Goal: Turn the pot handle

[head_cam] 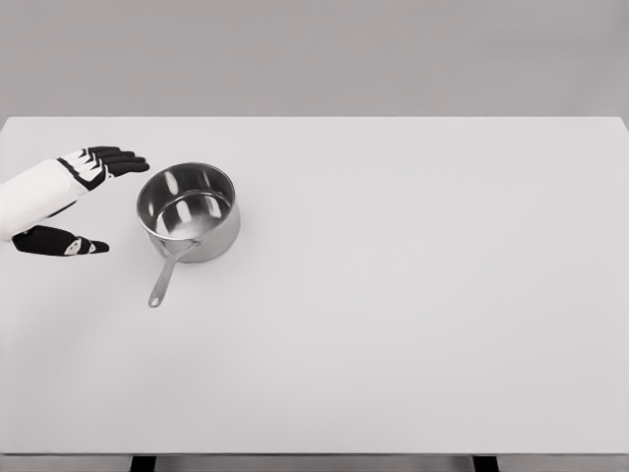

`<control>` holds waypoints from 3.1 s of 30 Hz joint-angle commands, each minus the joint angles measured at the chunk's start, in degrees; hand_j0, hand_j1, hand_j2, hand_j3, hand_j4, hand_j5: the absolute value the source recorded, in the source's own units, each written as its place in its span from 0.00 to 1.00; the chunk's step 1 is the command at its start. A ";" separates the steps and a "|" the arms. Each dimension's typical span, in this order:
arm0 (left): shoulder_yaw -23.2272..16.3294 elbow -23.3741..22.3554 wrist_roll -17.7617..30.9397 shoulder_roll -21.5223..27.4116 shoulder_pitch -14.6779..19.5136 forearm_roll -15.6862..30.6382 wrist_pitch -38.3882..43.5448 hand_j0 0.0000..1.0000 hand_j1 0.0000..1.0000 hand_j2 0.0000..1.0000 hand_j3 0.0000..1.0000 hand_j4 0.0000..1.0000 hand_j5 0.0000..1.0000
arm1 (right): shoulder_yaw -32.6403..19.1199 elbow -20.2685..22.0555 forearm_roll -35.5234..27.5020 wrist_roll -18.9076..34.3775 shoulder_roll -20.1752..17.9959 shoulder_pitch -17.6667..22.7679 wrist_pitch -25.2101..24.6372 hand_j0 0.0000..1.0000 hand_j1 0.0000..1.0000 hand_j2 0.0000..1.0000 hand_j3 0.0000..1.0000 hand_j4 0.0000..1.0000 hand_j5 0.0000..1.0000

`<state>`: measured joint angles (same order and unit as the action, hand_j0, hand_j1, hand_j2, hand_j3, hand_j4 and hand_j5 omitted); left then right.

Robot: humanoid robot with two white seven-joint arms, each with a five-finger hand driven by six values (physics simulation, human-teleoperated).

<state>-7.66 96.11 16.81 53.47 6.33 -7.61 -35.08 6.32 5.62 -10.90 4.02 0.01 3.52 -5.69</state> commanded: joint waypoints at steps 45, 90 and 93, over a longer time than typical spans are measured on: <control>-13.78 -0.31 10.35 -17.79 11.34 -18.23 0.08 1.00 1.00 1.00 1.00 1.00 1.00 | 0.01 -0.09 0.00 -0.06 -0.01 0.00 -0.02 1.00 1.00 1.00 1.00 1.00 1.00; -11.67 -4.79 10.43 -4.34 9.58 -19.73 0.08 1.00 1.00 1.00 1.00 1.00 1.00 | 0.01 -0.09 0.00 -0.06 -0.01 0.00 -0.02 1.00 1.00 1.00 1.00 1.00 1.00; -10.27 -5.67 10.43 -4.08 9.49 -19.64 0.08 1.00 1.00 1.00 1.00 1.00 1.00 | 0.01 -0.09 0.00 -0.06 -0.01 0.00 -0.02 1.00 1.00 1.00 1.00 1.00 1.00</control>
<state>-18.59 91.18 27.26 49.17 15.82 -27.59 -35.12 6.32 5.56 -10.90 3.94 0.01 3.52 -5.71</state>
